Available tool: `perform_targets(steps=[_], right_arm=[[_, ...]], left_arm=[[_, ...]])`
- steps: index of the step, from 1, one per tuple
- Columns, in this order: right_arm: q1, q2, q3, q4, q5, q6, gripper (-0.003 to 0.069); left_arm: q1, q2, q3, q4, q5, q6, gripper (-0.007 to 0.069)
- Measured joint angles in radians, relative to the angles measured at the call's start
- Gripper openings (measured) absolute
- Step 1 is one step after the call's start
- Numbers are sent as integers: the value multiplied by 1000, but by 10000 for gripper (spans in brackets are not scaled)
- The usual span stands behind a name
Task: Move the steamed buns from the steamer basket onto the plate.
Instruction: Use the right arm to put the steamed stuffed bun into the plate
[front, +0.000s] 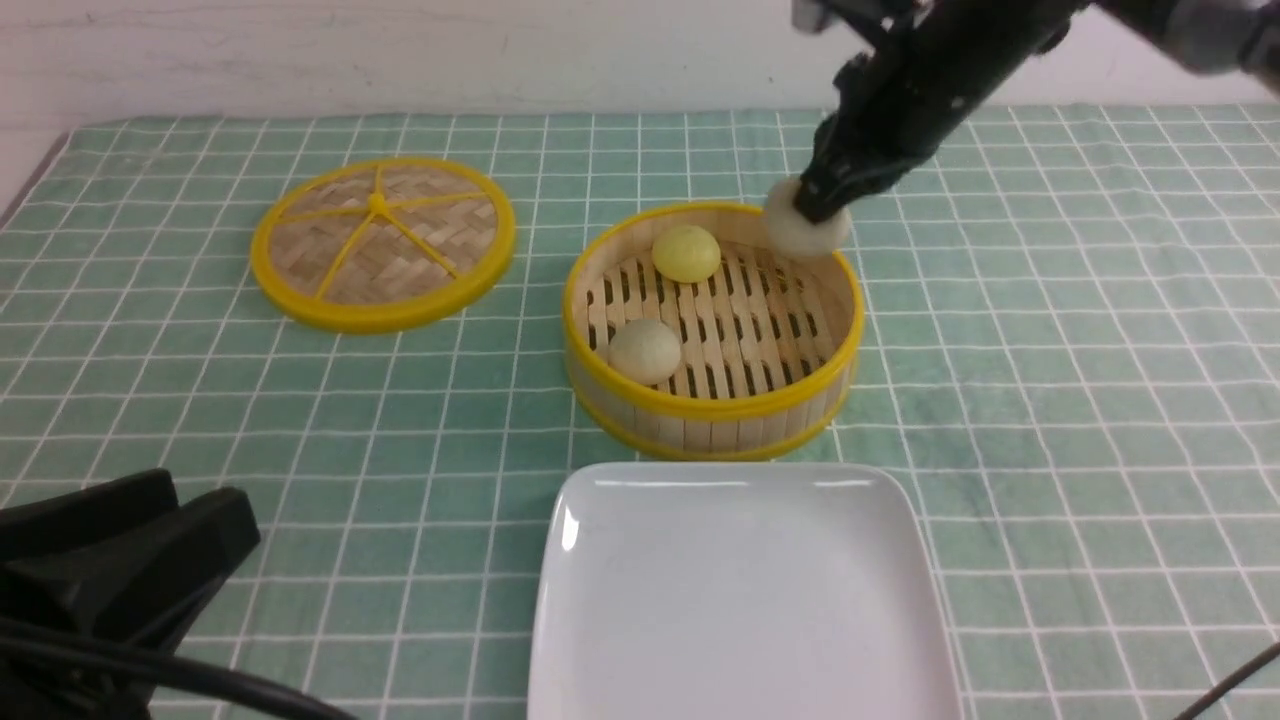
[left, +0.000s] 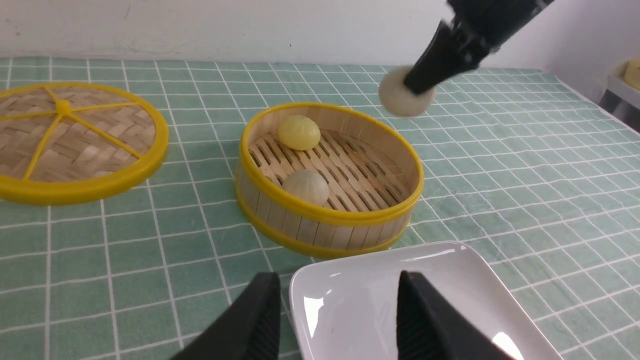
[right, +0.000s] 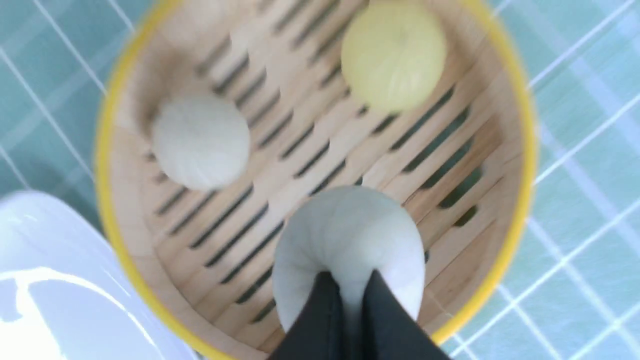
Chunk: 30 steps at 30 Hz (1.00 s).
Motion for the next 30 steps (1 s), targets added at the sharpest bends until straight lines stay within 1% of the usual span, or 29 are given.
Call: perform_targets(steps=[2, 4, 6, 7, 8, 9, 10, 11, 13, 14, 17, 18, 20, 26, 30], right_arm=[[0, -30, -24, 0, 4, 31, 22], [1, -67, -37, 0, 14, 80, 22], [2, -86, -38, -1, 22, 154, 22], [2, -89, -38, -1, 22, 164, 22], [3, -99, -34, -1, 26, 252, 22], [3, -109, -25, 2, 26, 290, 22], [4, -112, -22, 3, 26, 290, 22], [6, -142, 10, 12, 27, 327, 22], [12, -194, 81, 18, 26, 344, 22], [12, -194, 81, 18, 26, 344, 22], [41, -324, 301, 30, 21, 331, 22], [43, -331, 314, 30, 20, 331, 22], [78, -421, 490, 46, 19, 284, 22], [149, -463, 813, 69, 4, 151, 22], [163, -430, 942, 69, -149, 77, 22]], left_arm=[[0, 0, 0, 0, 0, 0, 347], [0, 0, 0, 0, -2, 0, 347], [0, 0, 0, 0, -4, 0, 347], [0, 0, 0, 0, -6, 0, 347], [0, 0, 0, 1, -8, 0, 347], [0, 0, 0, 1, -8, 0, 347], [0, 0, 0, 1, -8, 0, 347], [0, 0, 0, 3, -8, 0, 347], [0, 0, 0, 3, -5, 0, 347], [0, 0, 0, 3, -6, 0, 347], [0, 0, 0, 4, 8, 0, 347], [0, 0, 0, 4, 8, 0, 347], [0, 0, 0, 6, 11, 0, 347], [0, 0, 0, 7, 11, 0, 347], [0, 0, 0, 7, 21, 0, 347]])
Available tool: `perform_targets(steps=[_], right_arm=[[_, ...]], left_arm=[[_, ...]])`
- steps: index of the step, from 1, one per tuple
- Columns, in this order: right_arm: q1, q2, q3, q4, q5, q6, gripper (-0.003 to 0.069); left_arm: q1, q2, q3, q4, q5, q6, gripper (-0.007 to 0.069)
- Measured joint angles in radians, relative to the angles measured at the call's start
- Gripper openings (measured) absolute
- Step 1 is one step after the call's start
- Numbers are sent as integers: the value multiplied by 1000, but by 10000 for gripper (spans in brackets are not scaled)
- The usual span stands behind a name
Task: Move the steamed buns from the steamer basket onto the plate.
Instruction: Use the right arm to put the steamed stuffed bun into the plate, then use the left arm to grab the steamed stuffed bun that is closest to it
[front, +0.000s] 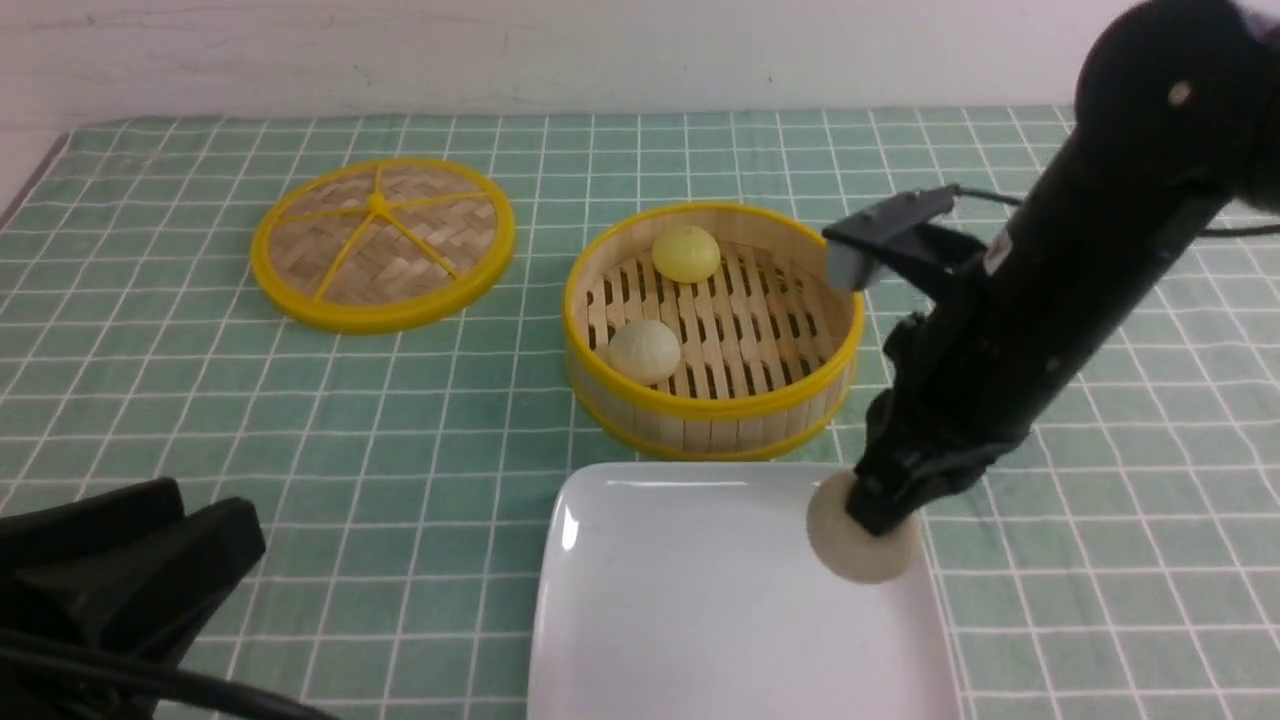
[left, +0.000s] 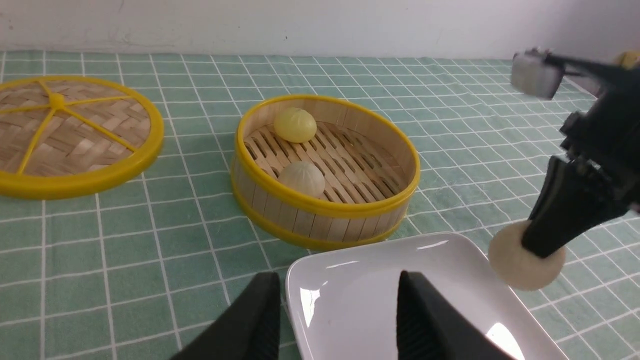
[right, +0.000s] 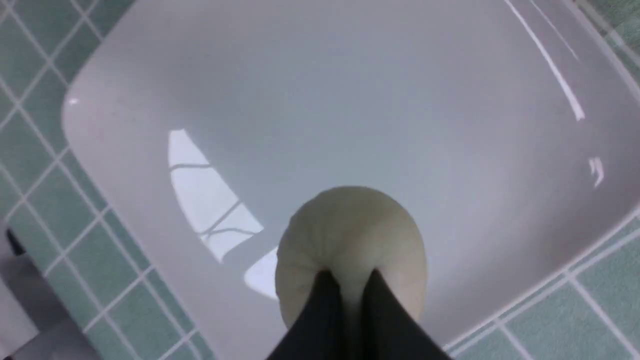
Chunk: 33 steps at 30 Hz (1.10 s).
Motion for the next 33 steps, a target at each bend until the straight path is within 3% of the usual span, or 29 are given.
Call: perform_targets(steps=[8, 16, 18, 23, 25, 26, 27, 29, 33], right_arm=[[0, 118, 58, -3, -232, -91, 25], [0, 145, 58, -16, -243, -116, 59], [0, 144, 58, -23, -243, -116, 95], [0, 132, 58, -32, -237, -116, 388], [0, 127, 56, -32, -232, -116, 442], [0, 117, 47, -33, -217, -116, 521], [0, 116, 47, -33, -217, -116, 521], [0, 100, 8, -34, -193, -97, 591], [0, 69, -96, -36, -138, -62, 582]], left_arm=[[0, 0, 0, 0, 29, 0, 345], [0, 0, 0, 0, 40, 0, 345], [0, 0, 0, 0, 40, 0, 345], [0, 0, 0, 0, 40, 0, 345], [0, 0, 0, 0, 40, 0, 345], [0, 0, 0, 1, 40, 0, 345], [0, 0, 0, 1, 40, 0, 345], [0, 0, 0, 9, 40, 0, 345], [0, 0, 0, 24, 42, 0, 345]])
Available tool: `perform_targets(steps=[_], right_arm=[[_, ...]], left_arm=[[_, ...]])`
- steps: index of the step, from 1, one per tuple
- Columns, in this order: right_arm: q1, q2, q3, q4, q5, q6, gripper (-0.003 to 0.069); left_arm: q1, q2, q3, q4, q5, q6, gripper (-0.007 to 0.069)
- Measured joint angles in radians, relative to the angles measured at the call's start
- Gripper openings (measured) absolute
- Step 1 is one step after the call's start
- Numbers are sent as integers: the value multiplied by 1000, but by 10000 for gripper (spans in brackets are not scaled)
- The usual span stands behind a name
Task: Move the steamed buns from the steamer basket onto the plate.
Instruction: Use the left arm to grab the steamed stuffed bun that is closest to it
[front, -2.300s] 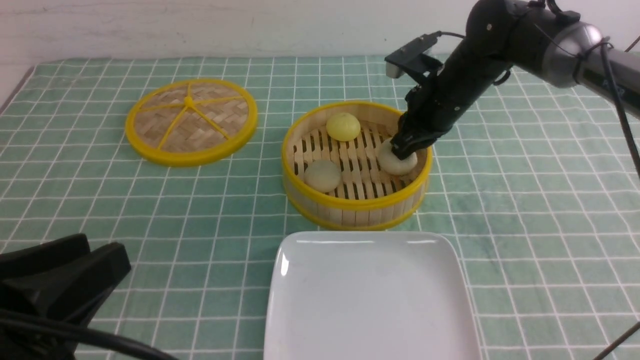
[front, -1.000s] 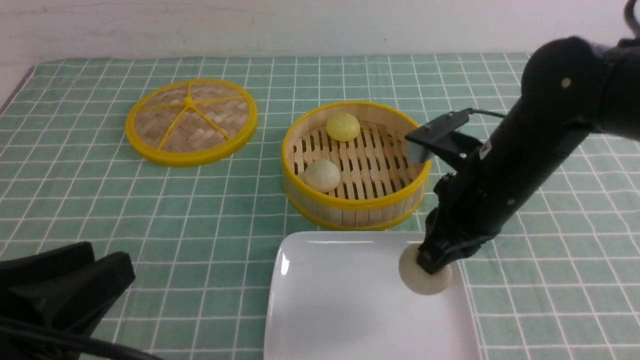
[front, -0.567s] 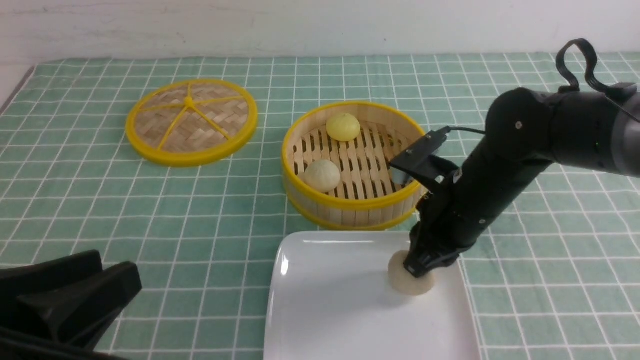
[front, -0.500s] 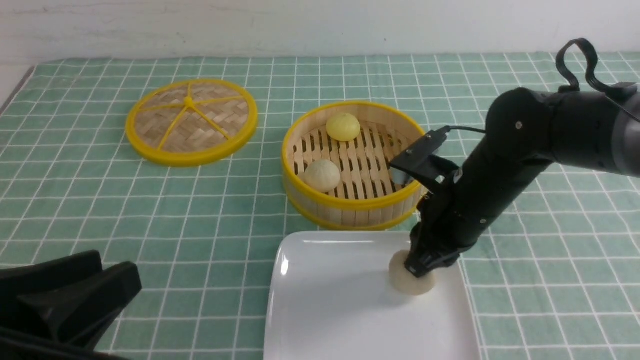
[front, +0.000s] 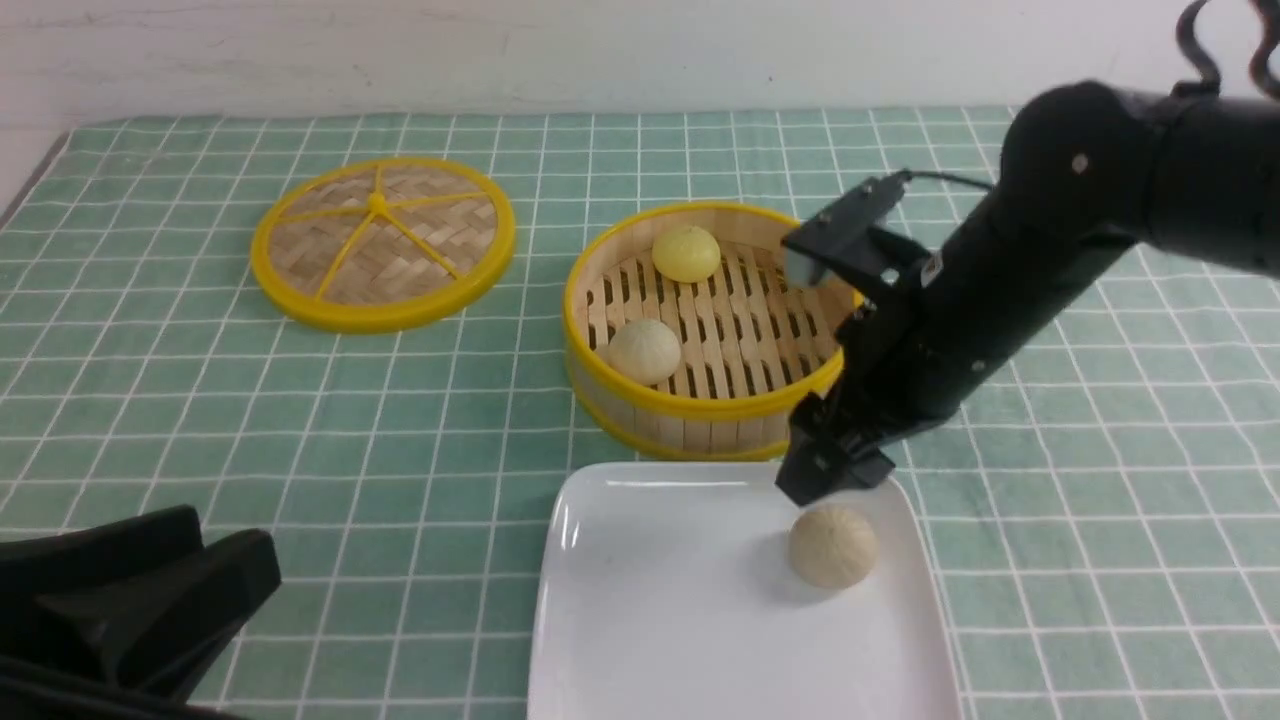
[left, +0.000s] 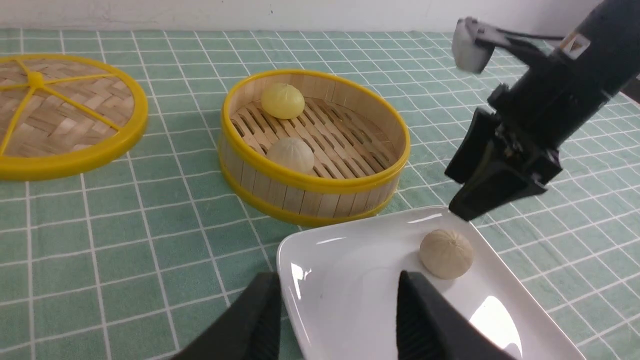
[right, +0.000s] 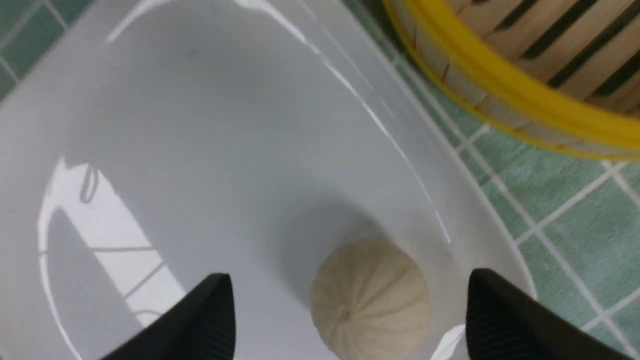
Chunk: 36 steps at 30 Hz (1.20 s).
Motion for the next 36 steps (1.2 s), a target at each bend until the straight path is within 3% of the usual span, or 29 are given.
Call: perform_targets(steps=[5, 10, 21, 26, 36], right_arm=[[0, -19, -166, -21, 41, 10, 489], [0, -20, -264, -66, -37, 18, 409], [0, 29, -318, -82, -63, 41, 391], [0, 23, -319, -87, -66, 47, 390], [0, -119, -319, -90, -52, 48, 390]], left_arm=[[0, 0, 0, 4, 0, 0, 345], [0, 0, 0, 5, 0, -22, 345], [0, 153, -19, -30, 56, -108, 347], [0, 353, -144, -70, 57, 30, 348], [0, 733, -398, -111, 142, 173, 348]])
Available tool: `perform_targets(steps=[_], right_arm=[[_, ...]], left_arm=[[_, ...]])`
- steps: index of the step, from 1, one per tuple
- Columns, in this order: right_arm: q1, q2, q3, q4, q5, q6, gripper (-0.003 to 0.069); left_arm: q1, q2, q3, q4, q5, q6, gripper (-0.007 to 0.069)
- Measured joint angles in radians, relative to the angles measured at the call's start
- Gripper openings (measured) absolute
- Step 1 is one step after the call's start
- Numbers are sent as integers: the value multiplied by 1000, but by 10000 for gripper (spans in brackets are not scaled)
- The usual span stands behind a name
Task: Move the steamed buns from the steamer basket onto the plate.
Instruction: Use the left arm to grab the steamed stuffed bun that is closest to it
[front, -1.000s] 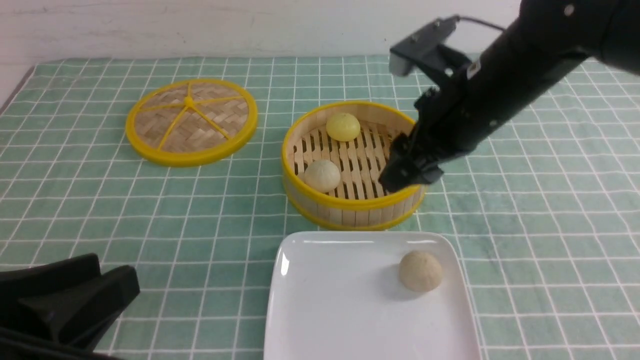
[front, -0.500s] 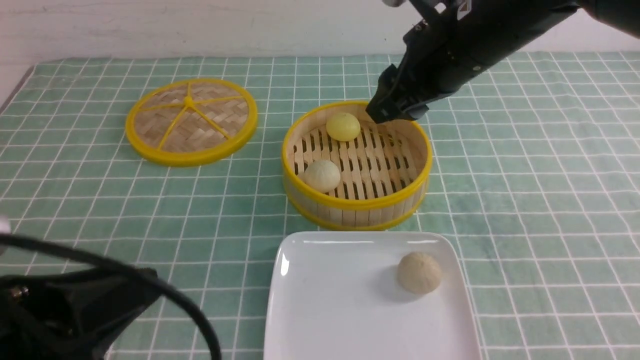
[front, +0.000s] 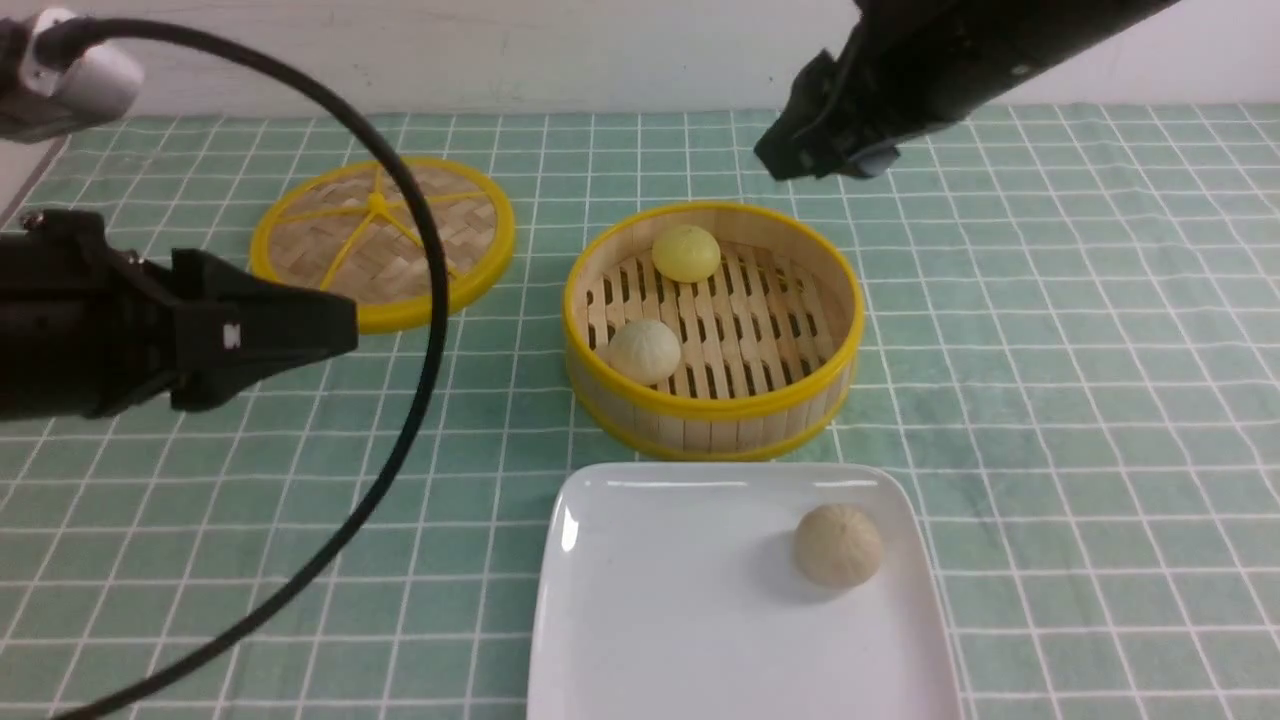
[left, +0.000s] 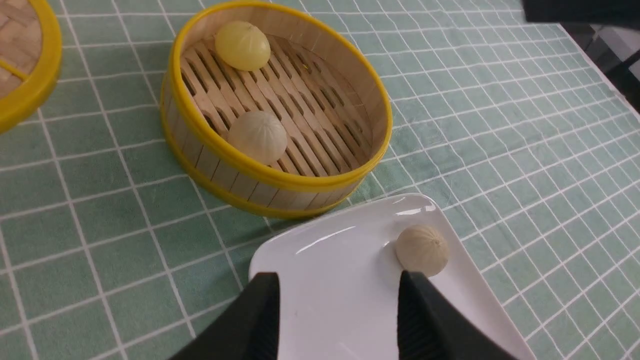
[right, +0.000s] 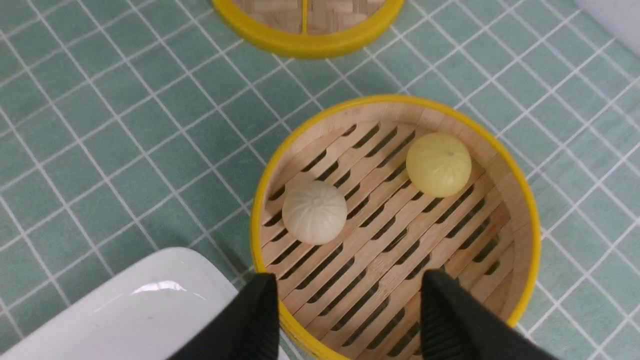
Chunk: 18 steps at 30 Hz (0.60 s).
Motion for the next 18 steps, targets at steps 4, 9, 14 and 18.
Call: perform_targets(steps=[4, 9, 14, 18], right_arm=[[0, -122, 0, -4, 14, 0, 390], [0, -255, -2, -33, 41, 0, 390], [0, -411, -5, -82, 138, 43, 390], [0, -472, -5, -111, 209, 84, 390]], left_arm=[[0, 64, -22, -81, 10, 120, 348], [0, 110, -28, -145, 12, 185, 348], [0, 211, -51, -123, 34, 189, 348], [-4, 267, -138, -75, 104, 120, 348]])
